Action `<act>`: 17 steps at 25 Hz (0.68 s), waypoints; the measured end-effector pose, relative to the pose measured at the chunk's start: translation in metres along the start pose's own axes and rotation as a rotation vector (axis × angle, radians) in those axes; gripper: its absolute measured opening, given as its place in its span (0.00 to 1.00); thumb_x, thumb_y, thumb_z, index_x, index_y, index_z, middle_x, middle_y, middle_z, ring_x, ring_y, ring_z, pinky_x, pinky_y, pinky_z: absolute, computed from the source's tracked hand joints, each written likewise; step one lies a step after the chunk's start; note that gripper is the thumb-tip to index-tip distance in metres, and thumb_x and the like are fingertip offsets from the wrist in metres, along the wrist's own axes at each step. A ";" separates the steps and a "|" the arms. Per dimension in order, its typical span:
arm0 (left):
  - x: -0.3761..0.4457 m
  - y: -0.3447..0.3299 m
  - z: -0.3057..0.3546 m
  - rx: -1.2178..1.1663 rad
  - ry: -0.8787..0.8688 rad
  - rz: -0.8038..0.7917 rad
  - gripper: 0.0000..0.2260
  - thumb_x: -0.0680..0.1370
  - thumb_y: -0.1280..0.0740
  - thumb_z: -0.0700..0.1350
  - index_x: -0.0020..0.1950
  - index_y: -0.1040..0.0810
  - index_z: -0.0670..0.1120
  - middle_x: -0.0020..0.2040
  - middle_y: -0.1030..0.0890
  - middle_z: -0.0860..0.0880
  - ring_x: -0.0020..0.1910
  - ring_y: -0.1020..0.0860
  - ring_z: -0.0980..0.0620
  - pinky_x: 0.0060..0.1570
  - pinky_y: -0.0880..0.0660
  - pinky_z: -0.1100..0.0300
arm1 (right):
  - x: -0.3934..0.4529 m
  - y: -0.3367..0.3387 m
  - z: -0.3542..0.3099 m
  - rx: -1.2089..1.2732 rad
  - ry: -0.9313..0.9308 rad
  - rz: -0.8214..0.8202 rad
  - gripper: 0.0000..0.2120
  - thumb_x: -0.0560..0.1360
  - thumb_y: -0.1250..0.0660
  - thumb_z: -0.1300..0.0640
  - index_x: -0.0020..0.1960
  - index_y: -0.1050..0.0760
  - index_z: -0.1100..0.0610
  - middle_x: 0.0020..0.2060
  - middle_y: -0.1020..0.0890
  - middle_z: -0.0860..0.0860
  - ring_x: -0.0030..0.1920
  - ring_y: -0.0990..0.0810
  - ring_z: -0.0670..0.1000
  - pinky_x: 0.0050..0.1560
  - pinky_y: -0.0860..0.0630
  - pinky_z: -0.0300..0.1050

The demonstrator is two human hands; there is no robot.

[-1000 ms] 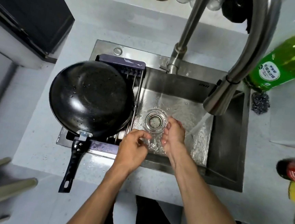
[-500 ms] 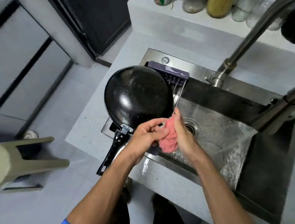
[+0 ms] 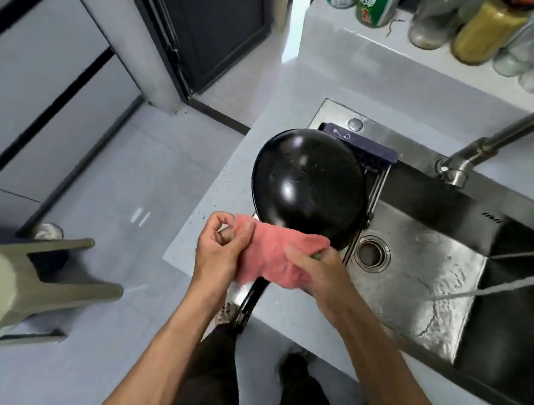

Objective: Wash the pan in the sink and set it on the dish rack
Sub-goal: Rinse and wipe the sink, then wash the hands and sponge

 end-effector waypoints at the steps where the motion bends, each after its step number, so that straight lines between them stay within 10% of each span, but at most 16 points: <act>1: 0.005 0.016 0.000 -0.006 0.011 -0.014 0.08 0.78 0.32 0.37 0.45 0.31 0.45 0.31 0.23 0.50 0.28 0.27 0.56 0.26 0.31 0.64 | 0.003 -0.015 0.007 -0.002 -0.014 0.054 0.10 0.75 0.27 0.60 0.55 0.19 0.62 0.47 0.13 0.55 0.48 0.14 0.54 0.47 0.17 0.48; 3: 0.033 0.055 -0.007 0.133 0.014 -0.020 0.09 0.78 0.32 0.37 0.46 0.30 0.47 0.34 0.21 0.54 0.31 0.24 0.57 0.32 0.27 0.62 | 0.014 -0.048 0.021 -0.048 -0.002 0.210 0.12 0.74 0.25 0.59 0.56 0.20 0.58 0.50 0.14 0.53 0.50 0.14 0.54 0.54 0.17 0.54; 6: 0.086 0.098 -0.018 0.616 -0.034 -0.032 0.08 0.78 0.32 0.45 0.53 0.27 0.54 0.51 0.21 0.57 0.49 0.22 0.58 0.49 0.25 0.60 | 0.030 -0.090 0.039 -0.847 0.365 0.568 0.22 0.73 0.28 0.61 0.67 0.25 0.58 0.60 0.19 0.54 0.60 0.20 0.55 0.62 0.22 0.55; 10: 0.116 0.129 -0.028 0.769 -0.118 -0.007 0.08 0.80 0.36 0.47 0.58 0.25 0.52 0.58 0.24 0.54 0.56 0.24 0.55 0.54 0.24 0.54 | 0.075 -0.152 0.089 -1.497 0.639 -0.082 0.36 0.74 0.36 0.66 0.80 0.41 0.57 0.80 0.41 0.52 0.80 0.50 0.53 0.78 0.43 0.58; 17: 0.130 0.145 -0.029 0.689 -0.130 -0.023 0.07 0.78 0.35 0.43 0.53 0.22 0.53 0.53 0.23 0.58 0.52 0.23 0.60 0.41 0.27 0.68 | 0.092 -0.168 0.118 -1.517 0.516 0.076 0.32 0.82 0.49 0.44 0.82 0.47 0.56 0.81 0.47 0.54 0.81 0.50 0.56 0.77 0.54 0.57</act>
Point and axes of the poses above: each hand's wrist, its own x-axis towards the middle knuckle, its own y-axis out of the back of the hand, z = x × y, the point moved 3 cm from there along x, towards the middle knuckle
